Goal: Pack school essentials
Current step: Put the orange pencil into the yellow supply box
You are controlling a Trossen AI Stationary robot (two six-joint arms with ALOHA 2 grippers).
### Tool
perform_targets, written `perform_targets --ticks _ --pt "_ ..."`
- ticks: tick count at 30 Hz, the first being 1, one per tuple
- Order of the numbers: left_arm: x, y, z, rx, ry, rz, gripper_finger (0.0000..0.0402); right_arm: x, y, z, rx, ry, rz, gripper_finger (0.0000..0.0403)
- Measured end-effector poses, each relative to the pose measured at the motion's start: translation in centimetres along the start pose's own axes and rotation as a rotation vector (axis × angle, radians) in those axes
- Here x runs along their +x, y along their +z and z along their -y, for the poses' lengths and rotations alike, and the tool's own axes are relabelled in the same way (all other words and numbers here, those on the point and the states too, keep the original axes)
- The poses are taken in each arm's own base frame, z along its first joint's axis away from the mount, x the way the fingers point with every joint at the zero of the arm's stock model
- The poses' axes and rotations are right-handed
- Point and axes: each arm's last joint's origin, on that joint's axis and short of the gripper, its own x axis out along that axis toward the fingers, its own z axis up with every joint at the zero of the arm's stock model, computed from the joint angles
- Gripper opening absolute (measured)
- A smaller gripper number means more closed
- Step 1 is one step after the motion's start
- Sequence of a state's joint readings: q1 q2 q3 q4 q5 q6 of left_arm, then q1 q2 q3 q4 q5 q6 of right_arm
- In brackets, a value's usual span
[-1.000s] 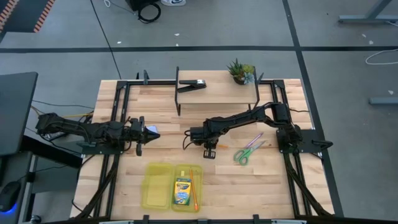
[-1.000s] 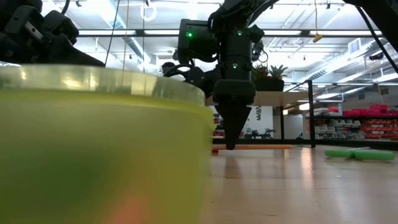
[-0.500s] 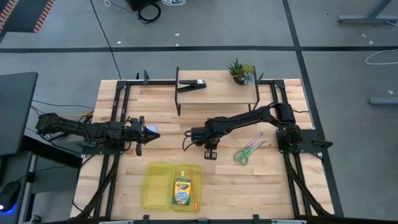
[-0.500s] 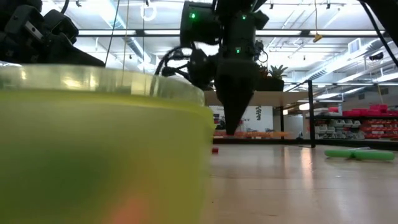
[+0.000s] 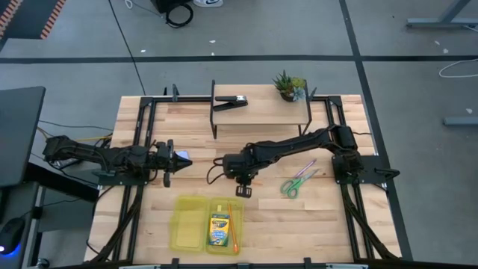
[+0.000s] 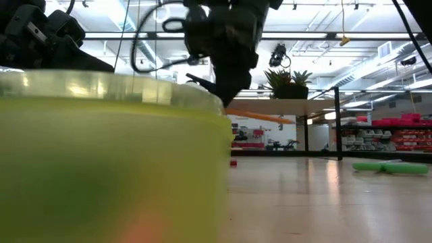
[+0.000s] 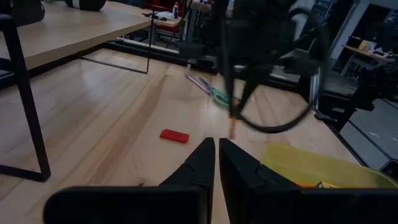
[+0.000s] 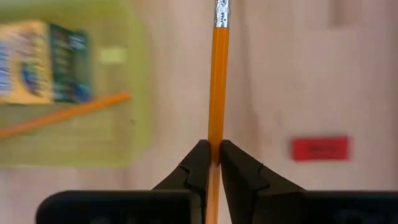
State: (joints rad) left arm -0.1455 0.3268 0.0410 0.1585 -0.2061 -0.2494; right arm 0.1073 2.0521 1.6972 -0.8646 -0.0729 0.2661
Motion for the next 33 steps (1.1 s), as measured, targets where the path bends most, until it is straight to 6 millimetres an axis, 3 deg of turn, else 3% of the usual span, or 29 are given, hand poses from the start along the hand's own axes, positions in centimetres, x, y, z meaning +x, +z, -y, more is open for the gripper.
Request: perform_targets --ticks 14,33 --pt "0.0 0.0 0.0 -0.001 0.000 0.000 0.0024 -0.2 1.8 -1.4 0.222 0.131 0.184 0.0042" --pt "0.0 0.0 0.0 0.000 0.000 0.001 0.0024 -0.2 1.6 -4.4 0.632 0.185 0.239 0.0042"
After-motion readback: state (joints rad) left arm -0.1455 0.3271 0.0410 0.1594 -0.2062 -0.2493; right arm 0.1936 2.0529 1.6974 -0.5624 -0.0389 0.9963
